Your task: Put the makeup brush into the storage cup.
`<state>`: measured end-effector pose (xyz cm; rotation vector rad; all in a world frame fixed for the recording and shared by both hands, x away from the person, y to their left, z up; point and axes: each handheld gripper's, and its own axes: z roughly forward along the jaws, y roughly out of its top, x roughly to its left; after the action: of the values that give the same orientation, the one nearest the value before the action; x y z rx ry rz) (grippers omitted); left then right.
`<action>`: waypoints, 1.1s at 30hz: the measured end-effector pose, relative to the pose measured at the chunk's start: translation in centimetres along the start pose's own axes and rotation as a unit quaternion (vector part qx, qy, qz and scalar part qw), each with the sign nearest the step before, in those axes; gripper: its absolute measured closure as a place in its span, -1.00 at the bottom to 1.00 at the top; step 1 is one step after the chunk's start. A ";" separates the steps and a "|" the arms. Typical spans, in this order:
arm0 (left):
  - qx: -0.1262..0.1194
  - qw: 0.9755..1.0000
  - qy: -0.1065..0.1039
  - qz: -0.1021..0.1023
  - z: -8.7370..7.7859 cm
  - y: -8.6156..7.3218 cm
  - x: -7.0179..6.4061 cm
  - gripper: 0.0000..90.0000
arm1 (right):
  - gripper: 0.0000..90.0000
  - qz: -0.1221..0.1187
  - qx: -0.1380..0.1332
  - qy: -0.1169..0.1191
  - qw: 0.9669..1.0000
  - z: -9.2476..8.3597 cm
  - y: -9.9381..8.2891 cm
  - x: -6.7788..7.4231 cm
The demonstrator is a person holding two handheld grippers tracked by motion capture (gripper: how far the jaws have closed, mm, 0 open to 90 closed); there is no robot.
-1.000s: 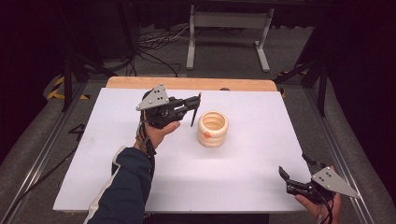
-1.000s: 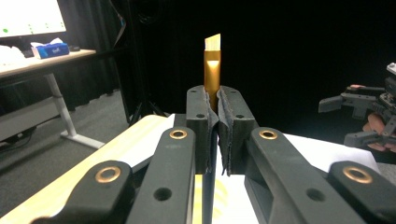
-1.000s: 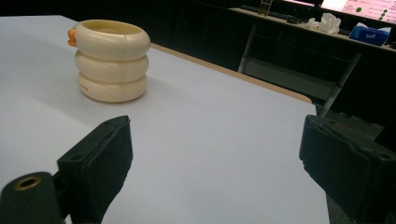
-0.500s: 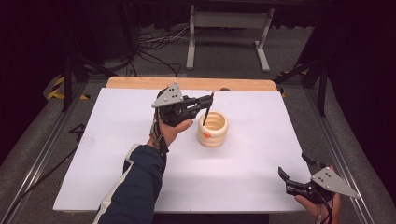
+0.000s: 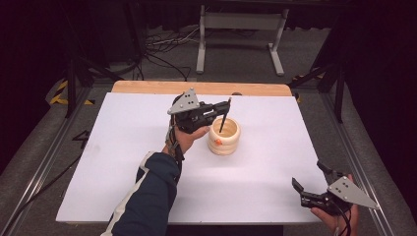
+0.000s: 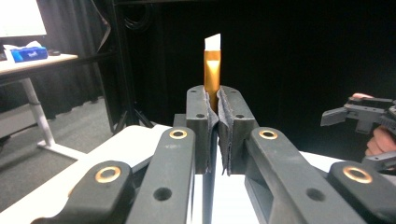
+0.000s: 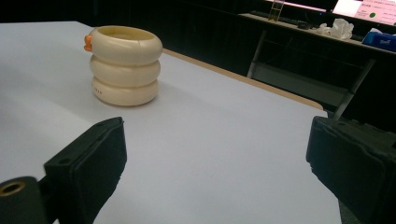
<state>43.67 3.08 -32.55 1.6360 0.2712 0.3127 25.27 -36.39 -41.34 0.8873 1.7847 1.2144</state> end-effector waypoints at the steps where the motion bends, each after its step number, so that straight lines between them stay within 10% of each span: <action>1: 0.003 1.000 -0.003 -0.001 0.2 -0.1 -0.1 0.86 | -0.88 -0.003 0.002 0.004 1.000 0.1 0.0 0.1; 33: 0.029 0.999 0.000 -0.032 2.6 -5.5 1.1 0.85 | -0.87 -0.008 0.007 0.002 1.000 0.2 0.0 0.3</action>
<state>45.70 1.59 -38.19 1.6810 0.3353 0.2586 25.28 -36.10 -41.48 0.8776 1.8017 1.1966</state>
